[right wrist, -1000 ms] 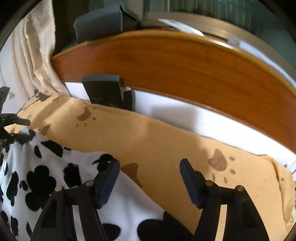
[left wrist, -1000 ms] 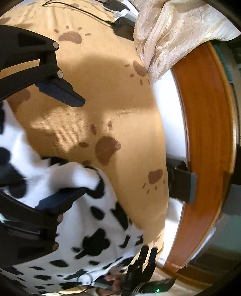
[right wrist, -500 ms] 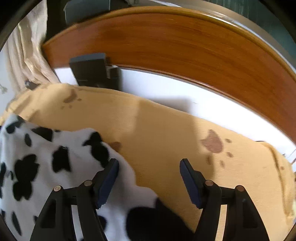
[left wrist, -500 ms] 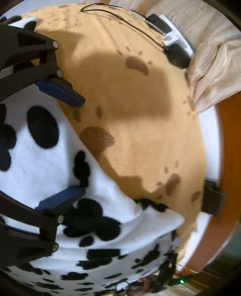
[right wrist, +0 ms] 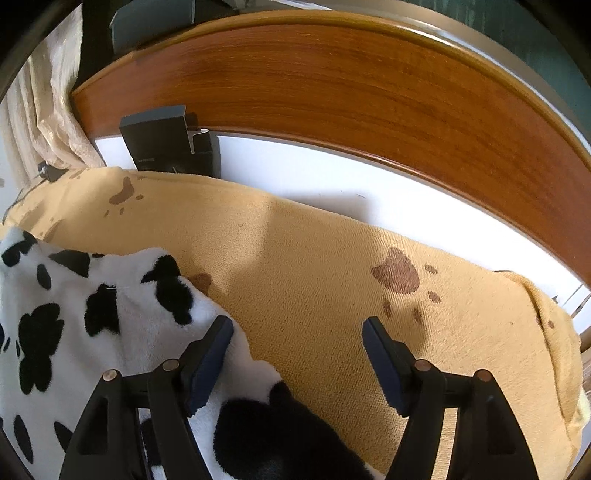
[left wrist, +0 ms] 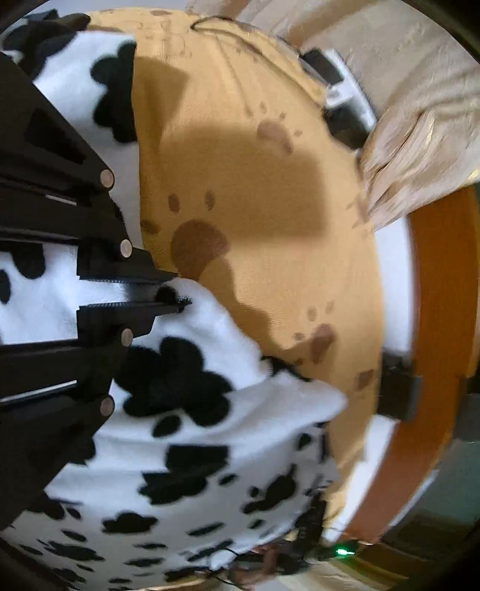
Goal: Fold clothes
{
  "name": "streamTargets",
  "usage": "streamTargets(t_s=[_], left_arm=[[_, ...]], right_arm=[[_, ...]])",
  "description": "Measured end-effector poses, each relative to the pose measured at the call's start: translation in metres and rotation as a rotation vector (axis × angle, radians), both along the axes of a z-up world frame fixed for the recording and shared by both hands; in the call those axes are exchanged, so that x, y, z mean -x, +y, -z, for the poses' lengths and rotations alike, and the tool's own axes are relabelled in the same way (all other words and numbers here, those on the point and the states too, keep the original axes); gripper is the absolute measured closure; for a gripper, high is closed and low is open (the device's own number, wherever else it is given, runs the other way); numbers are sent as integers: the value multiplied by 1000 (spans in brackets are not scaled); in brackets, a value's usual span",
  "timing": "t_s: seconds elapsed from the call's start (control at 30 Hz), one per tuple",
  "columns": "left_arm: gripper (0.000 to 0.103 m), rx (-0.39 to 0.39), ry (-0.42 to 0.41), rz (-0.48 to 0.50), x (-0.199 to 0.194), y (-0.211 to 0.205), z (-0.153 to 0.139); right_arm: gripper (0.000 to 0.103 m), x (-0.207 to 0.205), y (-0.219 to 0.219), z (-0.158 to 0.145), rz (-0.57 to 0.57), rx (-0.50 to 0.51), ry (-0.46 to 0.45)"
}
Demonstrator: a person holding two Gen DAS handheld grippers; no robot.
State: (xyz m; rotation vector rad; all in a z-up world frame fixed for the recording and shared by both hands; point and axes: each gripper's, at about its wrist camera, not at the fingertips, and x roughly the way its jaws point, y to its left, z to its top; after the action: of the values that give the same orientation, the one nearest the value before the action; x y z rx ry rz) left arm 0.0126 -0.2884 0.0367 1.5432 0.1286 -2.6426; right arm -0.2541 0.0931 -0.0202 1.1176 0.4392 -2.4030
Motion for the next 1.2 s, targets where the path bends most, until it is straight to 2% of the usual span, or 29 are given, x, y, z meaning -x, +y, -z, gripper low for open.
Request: streamTargets(t_s=[0.07, 0.13, 0.2, 0.27, 0.33, 0.37, 0.43, 0.47, 0.53, 0.63, 0.7, 0.77, 0.87, 0.93, 1.0, 1.07, 1.2], left_arm=[[94, 28, 50, -41, -9, -7, -16], [94, 74, 66, -94, -18, -19, -28], [94, 95, 25, -134, -20, -29, -22], [93, 200, -77, -137, -17, -26, 0], [93, 308, -126, -103, -13, -13, 18], [93, 347, -139, -97, -9, -7, 25], [93, 378, -148, -94, -5, -3, 26], [89, 393, -152, -93, -2, -2, 26], [86, 332, -146, -116, -2, -11, 17], [68, 216, -92, -170, -7, -27, -5], [37, 166, -25, -214, -11, -31, -23], [26, 76, 58, -237, -7, -32, -45], [23, -56, 109, -191, 18, -23, -56], [22, -136, 89, -122, 48, -7, -50], [22, -175, 42, -59, 81, 12, -37], [22, -181, -2, -19, 105, 27, -25], [23, -218, -98, 12, 145, 47, 3]], right_arm=[[30, 0, 0, -1, 2, -1, 3], [30, -1, 1, -1, 3, -2, 6], [30, -2, 0, -2, 3, -7, 10], [30, -3, -1, -3, 0, -10, 11], [30, -3, -1, -3, 0, -10, 8], [28, -3, -1, -4, 1, -10, 7], [25, -3, -1, -4, 3, -11, 5], [24, -4, -1, -5, 5, -11, 5], [23, -5, 1, -5, 9, -6, 2], [23, -7, 4, -10, 9, 25, 8], [23, -11, 5, -19, -9, 69, 14], [23, -14, 2, -30, -40, 107, 10], [23, -12, -15, -38, -94, 126, 2], [23, -8, -29, -38, -124, 150, -23], [23, -3, -42, -37, -149, 183, -64], [23, 1, -48, -29, -171, 230, -131], [23, 11, -65, -9, -195, 273, -229]])
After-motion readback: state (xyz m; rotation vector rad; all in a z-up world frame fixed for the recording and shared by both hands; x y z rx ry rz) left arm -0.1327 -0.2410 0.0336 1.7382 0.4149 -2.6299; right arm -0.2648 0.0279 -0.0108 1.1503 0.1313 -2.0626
